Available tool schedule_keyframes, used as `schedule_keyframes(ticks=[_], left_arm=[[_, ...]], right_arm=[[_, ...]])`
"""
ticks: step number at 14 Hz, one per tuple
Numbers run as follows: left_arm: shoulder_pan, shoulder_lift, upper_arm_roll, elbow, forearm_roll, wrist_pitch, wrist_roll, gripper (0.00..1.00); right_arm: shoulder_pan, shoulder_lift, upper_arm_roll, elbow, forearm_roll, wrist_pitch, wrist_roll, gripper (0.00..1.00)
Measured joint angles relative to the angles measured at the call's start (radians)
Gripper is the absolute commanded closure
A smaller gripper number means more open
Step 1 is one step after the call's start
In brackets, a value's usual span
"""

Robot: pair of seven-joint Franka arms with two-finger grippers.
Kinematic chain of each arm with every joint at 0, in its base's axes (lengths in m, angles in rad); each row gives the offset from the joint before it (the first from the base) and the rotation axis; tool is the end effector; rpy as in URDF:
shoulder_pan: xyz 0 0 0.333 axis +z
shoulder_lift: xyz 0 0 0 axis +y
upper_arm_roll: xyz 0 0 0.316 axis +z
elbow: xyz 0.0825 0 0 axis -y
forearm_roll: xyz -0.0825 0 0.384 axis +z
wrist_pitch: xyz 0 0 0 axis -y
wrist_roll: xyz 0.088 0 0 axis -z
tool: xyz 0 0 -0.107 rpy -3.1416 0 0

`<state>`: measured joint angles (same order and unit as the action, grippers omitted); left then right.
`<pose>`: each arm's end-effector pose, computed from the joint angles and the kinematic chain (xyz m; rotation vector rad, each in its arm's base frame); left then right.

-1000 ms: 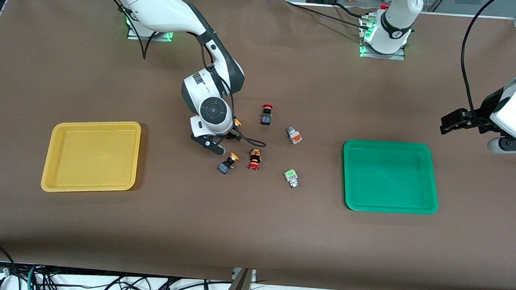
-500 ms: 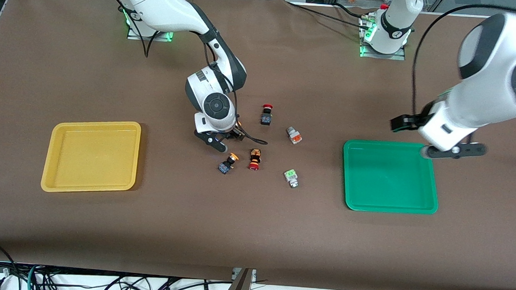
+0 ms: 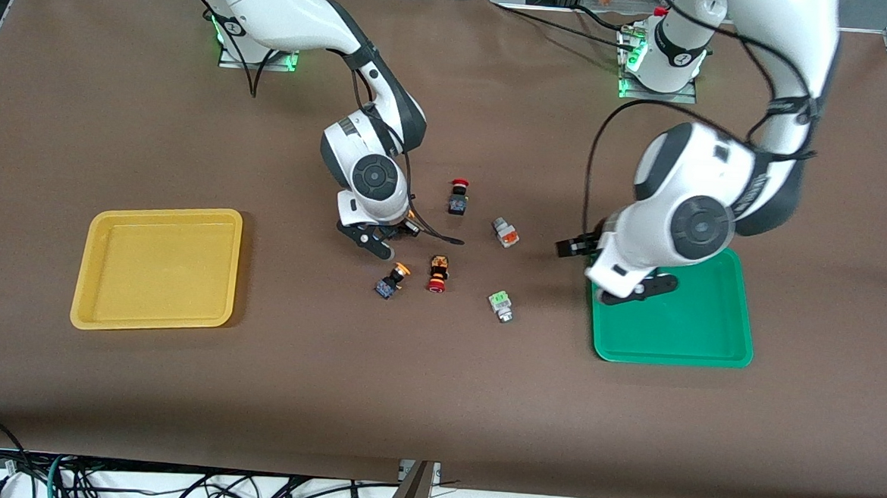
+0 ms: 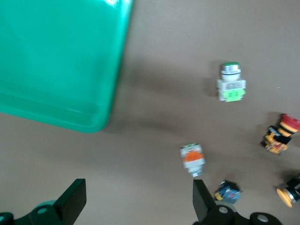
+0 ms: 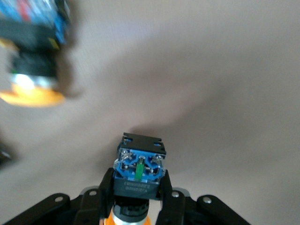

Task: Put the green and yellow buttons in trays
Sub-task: 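Lift the black button with the right gripper while the left gripper reaches, then release the black button in the yellow tray while the left gripper grasps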

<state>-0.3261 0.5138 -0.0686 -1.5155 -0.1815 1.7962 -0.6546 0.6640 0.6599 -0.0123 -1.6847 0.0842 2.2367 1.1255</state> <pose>0.6147 -0.2656 0.3497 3.0038 0.4944 -0.4659 0.5285 0.4073 0.2070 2.9817 -0.8047 -0.1717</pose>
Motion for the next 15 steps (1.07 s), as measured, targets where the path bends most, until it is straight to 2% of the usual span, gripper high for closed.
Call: schedule_keyframes(ticks=[2, 5, 8, 9, 12, 15], left_arm=[[-0.025, 0.052, -0.003, -0.013, -0.074, 0.063, -0.033, 0.00], [-0.099, 0.092, -0.009, -0.113, -0.103, 0.232, -0.108, 0.00], [-0.154, 0.096, -0.010, -0.195, -0.103, 0.326, -0.148, 0.00], [-0.164, 0.096, -0.010, -0.212, -0.103, 0.349, -0.150, 0.00], [-0.180, 0.099, -0.009, -0.270, -0.103, 0.436, -0.154, 0.00], [-0.180, 0.117, -0.006, -0.295, -0.103, 0.483, -0.159, 0.00]], right_arm=[[-0.003, -0.061, -0.098, 0.016, 0.000, -0.088, -0.162, 1.00], [-0.026, -0.140, -0.291, 0.026, 0.001, -0.250, -0.542, 1.00], [-0.073, -0.151, -0.475, 0.020, 0.002, -0.287, -0.943, 1.00], [-0.122, -0.148, -0.500, 0.015, 0.002, -0.285, -1.065, 1.00], [-0.295, -0.112, -0.506, 0.003, 0.033, -0.220, -1.329, 1.00], [-0.357, -0.046, -0.501, -0.007, 0.080, -0.137, -1.439, 1.00]])
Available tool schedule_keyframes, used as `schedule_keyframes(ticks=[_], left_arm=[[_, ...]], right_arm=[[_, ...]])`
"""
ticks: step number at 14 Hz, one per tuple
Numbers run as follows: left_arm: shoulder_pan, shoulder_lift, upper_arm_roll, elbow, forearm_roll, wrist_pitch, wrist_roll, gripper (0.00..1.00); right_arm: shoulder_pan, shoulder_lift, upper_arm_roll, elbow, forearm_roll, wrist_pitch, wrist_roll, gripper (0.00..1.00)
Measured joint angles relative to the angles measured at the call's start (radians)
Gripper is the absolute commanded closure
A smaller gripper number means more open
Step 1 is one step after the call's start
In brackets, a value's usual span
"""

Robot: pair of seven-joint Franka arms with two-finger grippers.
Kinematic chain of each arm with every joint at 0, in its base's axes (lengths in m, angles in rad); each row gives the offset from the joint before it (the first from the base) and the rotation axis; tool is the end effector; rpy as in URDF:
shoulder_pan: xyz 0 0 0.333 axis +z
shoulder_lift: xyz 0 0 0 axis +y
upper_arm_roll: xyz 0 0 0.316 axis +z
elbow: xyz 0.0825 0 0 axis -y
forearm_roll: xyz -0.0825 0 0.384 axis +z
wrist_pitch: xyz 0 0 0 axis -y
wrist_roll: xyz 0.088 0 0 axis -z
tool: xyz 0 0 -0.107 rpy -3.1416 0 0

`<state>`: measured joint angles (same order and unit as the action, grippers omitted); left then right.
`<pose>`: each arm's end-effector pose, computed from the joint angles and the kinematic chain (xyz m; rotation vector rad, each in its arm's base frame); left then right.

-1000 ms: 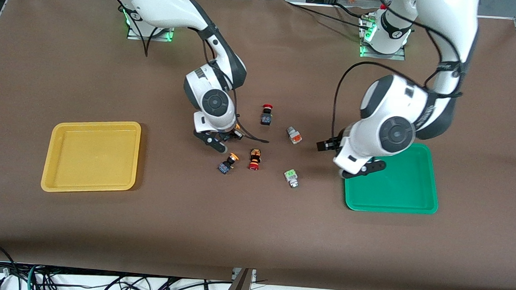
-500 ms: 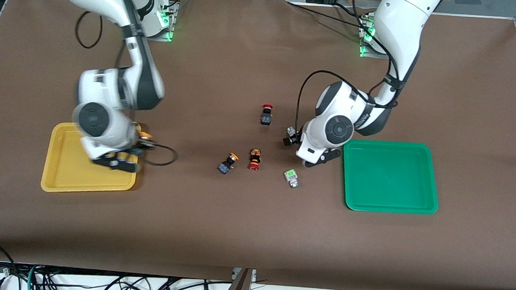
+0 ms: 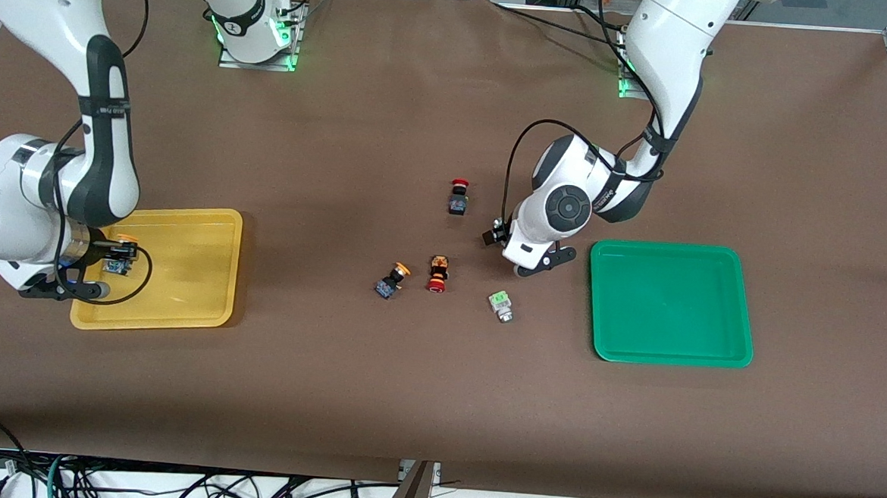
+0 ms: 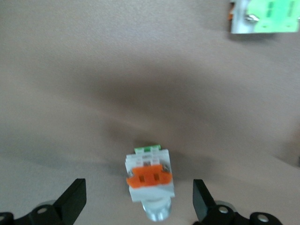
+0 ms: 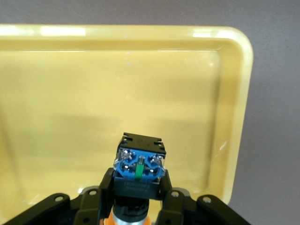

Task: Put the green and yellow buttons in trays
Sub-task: 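Release the black button in the yellow tray while the left gripper grasps, then carry the white button to the green tray while the right gripper reaches back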

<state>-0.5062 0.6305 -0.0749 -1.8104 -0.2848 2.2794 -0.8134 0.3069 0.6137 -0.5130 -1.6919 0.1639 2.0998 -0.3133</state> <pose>0.5278 -0.3518 0.1814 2.9518 0.6709 -0.4293 0.6533 -0.0931 0.2674 3.0110 0.1148 -0.2375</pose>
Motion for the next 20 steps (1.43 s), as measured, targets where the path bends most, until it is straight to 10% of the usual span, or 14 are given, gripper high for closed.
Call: schedule_keyframes(ticks=[2, 6, 8, 9, 16, 20], left_arm=[[0.000, 0.007, 0.003, 0.000, 0.000, 0.003, -0.003, 0.01], [-0.004, 0.015, 0.003, -0.001, 0.000, 0.018, -0.003, 0.77], [-0.018, 0.028, 0.002, -0.001, 0.008, 0.018, -0.003, 0.94], [-0.024, 0.028, 0.003, 0.002, 0.009, 0.020, -0.003, 0.98], [0.023, -0.014, 0.054, 0.147, 0.159, -0.195, 0.041, 1.00], [0.207, -0.083, 0.065, 0.237, 0.186, -0.370, 0.384, 1.00]], right_arm=[[-0.003, 0.044, 0.003, -0.003, 0.042, 0.027, -0.051, 1.00], [-0.045, 0.096, 0.002, -0.004, 0.144, 0.069, -0.187, 0.88], [-0.053, 0.104, 0.003, -0.004, 0.149, 0.074, -0.203, 0.18], [-0.053, 0.104, 0.003, -0.004, 0.150, 0.075, -0.203, 0.00], [-0.037, 0.094, 0.065, 0.111, 0.172, 0.049, -0.185, 0.00], [0.036, 0.093, 0.132, 0.152, 0.174, 0.046, 0.123, 0.00]])
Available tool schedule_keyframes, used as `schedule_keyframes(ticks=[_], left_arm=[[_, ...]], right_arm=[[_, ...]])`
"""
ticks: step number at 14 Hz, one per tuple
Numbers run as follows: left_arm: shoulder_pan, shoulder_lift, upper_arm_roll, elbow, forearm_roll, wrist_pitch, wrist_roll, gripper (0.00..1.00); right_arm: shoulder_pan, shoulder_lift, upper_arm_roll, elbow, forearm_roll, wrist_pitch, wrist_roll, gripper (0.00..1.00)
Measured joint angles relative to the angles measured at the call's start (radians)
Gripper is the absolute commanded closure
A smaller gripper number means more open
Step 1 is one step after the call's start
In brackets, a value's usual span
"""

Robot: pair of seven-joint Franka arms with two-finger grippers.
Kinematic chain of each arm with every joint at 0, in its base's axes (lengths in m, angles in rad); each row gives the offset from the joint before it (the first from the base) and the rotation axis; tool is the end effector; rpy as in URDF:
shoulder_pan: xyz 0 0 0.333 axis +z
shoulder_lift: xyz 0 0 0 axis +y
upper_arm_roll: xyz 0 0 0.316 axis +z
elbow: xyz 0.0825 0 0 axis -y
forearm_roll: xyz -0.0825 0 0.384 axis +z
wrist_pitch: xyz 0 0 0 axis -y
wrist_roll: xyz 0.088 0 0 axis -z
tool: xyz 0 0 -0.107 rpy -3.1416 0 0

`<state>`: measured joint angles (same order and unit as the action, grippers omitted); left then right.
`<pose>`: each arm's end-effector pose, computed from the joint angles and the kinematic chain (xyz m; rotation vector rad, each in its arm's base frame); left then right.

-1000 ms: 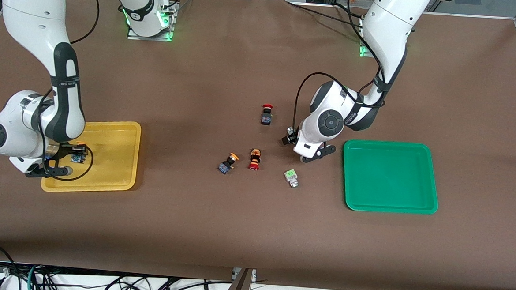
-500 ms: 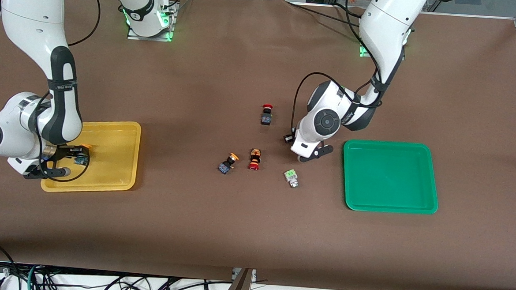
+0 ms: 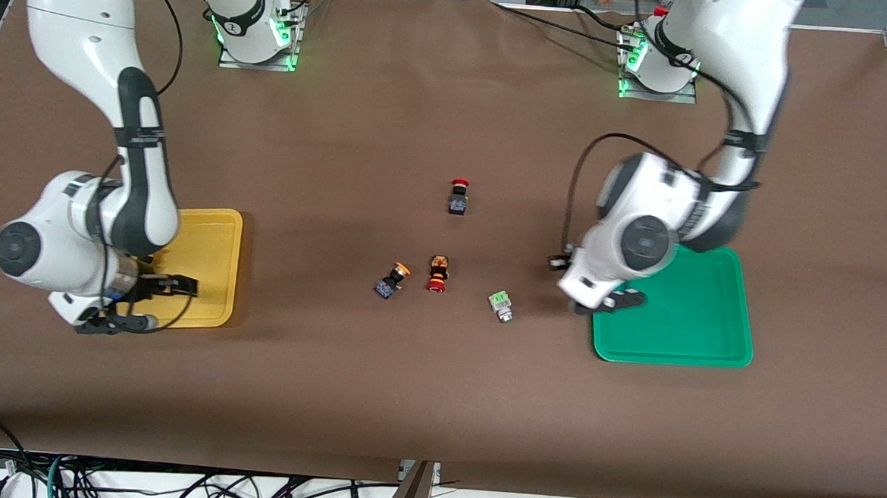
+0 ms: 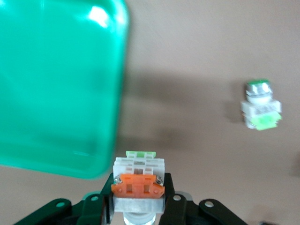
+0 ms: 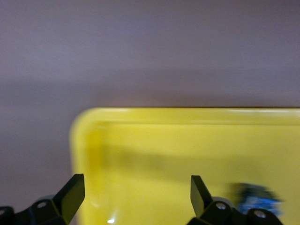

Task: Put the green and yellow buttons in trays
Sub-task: 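Carry the white button to the green tray while the right gripper reaches back, then grasp the second black button with the right gripper while the left gripper releases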

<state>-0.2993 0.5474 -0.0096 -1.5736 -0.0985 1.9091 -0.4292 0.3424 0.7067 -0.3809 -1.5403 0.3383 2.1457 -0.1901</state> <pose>0.6355 -0.2094 0.3067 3.0988 0.2543 -0.3615 0.7000 0.0276 0.2547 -3.1029 -0.0590 0.0581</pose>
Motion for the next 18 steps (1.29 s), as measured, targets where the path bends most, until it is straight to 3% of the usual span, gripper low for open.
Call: schedule_keyframes(ticks=[2, 5, 8, 9, 12, 14, 18], left_arm=[[0.109, -0.011, 0.004, -0.001, 0.048, -0.017, 0.173, 1.00], [0.194, 0.022, 0.008, -0.023, 0.227, 0.042, 0.267, 1.00], [0.241, 0.096, 0.008, -0.046, 0.242, 0.144, 0.346, 1.00], [0.248, 0.121, 0.008, -0.046, 0.242, 0.156, 0.357, 0.93], [0.253, 0.157, 0.007, -0.046, 0.242, 0.168, 0.361, 0.52], [0.253, 0.166, 0.006, -0.046, 0.232, 0.167, 0.360, 0.02], [0.258, 0.163, -0.001, -0.032, 0.205, 0.127, 0.360, 0.00]], right_arm=[[0.100, 0.000, 0.004, 0.010, 0.000, 0.000, 0.221, 0.00], [0.258, 0.000, 0.006, 0.032, -0.002, 0.002, 0.580, 0.00], [0.366, 0.025, 0.006, 0.069, -0.002, 0.005, 0.864, 0.00], [0.390, 0.044, 0.006, 0.088, -0.002, 0.010, 0.945, 0.00], [0.451, 0.119, 0.006, 0.146, -0.002, 0.069, 1.128, 0.00], [0.481, 0.166, 0.006, 0.162, -0.002, 0.122, 1.197, 0.00], [0.528, 0.223, 0.006, 0.170, -0.002, 0.163, 1.258, 0.00]])
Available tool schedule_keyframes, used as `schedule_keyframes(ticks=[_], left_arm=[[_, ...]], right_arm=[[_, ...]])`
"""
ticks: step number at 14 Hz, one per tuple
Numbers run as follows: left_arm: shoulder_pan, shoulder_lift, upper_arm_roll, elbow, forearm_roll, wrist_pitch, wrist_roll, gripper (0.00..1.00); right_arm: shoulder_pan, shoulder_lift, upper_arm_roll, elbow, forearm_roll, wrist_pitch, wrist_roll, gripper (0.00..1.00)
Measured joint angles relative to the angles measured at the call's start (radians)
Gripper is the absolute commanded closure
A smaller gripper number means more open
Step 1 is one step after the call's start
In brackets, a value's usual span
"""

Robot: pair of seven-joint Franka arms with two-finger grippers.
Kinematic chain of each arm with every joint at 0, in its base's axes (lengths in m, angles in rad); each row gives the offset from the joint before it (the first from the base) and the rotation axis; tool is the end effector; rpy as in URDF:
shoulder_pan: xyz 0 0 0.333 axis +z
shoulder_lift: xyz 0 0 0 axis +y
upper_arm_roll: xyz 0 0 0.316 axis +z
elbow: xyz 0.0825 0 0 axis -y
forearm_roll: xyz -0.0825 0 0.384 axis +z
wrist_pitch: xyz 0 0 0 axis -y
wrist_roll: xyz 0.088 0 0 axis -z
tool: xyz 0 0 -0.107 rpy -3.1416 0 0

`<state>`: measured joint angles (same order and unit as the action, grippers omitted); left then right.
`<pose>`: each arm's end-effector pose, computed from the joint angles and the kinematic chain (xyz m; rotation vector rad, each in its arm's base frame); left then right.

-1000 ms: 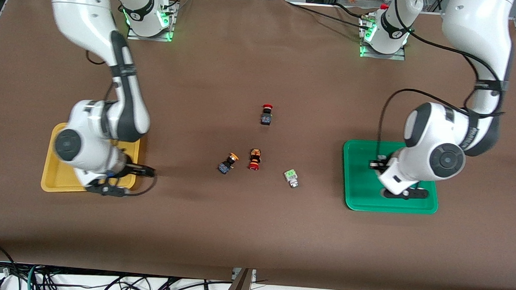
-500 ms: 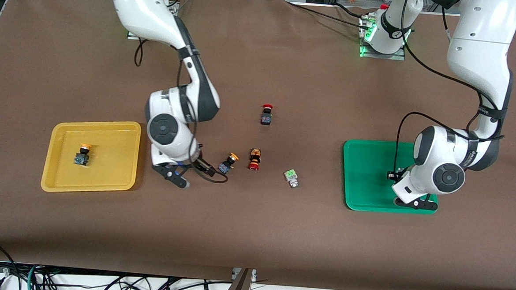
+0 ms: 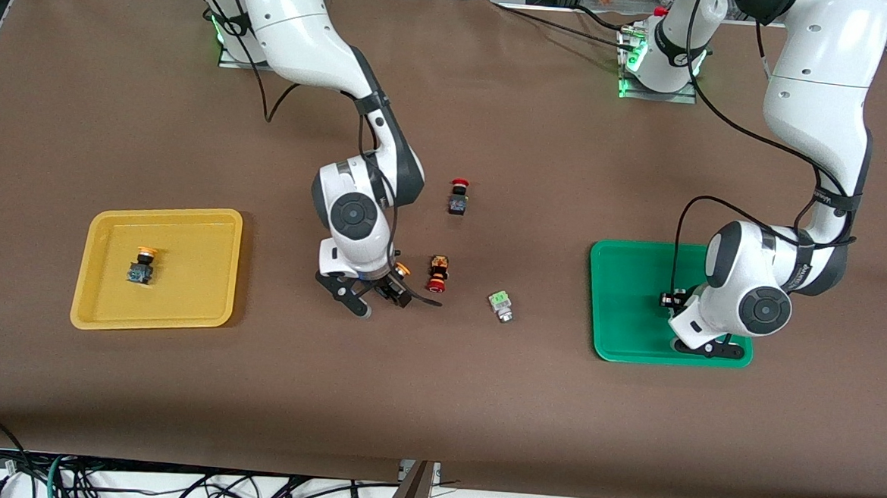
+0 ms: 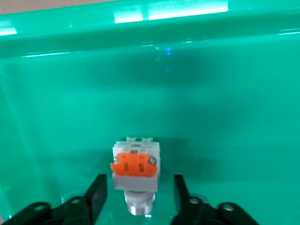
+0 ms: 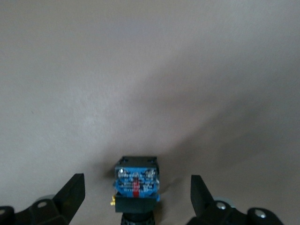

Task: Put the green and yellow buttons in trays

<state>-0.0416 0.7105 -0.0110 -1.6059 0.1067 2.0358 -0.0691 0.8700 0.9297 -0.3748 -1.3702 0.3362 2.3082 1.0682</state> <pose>0.6613 -0.0281 0.1919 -3.0151 0.0651 0.4172 0.6161 0.4103 0.1865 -2.9526 0.9797 -0.1265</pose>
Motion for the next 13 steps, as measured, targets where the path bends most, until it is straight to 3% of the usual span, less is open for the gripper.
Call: schedule_keyframes(ticks=[1, 2, 3, 4, 7, 10, 13], left_arm=[[0.000, -0.011, -0.011, 0.012, -0.002, -0.030, 0.000, 0.00], [0.001, -0.024, -0.029, 0.025, -0.002, -0.054, 0.000, 0.00], [0.000, -0.040, -0.054, 0.038, -0.003, -0.068, -0.001, 0.00], [-0.001, -0.049, -0.084, 0.047, -0.008, -0.073, -0.006, 0.00], [-0.048, -0.024, -0.155, 0.065, -0.086, -0.040, -0.133, 0.00], [-0.153, 0.024, -0.161, 0.107, -0.150, 0.016, -0.360, 0.00], [-0.201, 0.081, -0.161, 0.170, -0.239, 0.097, -0.539, 0.00]], right_arm=[[0.006, 0.004, 0.000, 0.000, 0.000, 0.001, 0.003, 0.01], [0.010, 0.005, 0.000, 0.001, 0.000, 0.001, 0.004, 0.27], [0.013, 0.005, 0.000, 0.001, 0.000, 0.001, 0.004, 0.76], [0.014, 0.005, 0.000, 0.001, 0.000, 0.001, 0.004, 1.00], [0.016, 0.005, 0.000, 0.003, 0.000, 0.000, 0.002, 1.00], [0.013, 0.003, -0.011, 0.013, 0.000, -0.015, -0.009, 1.00], [-0.066, -0.055, -0.037, 0.035, -0.001, -0.181, -0.226, 1.00]])
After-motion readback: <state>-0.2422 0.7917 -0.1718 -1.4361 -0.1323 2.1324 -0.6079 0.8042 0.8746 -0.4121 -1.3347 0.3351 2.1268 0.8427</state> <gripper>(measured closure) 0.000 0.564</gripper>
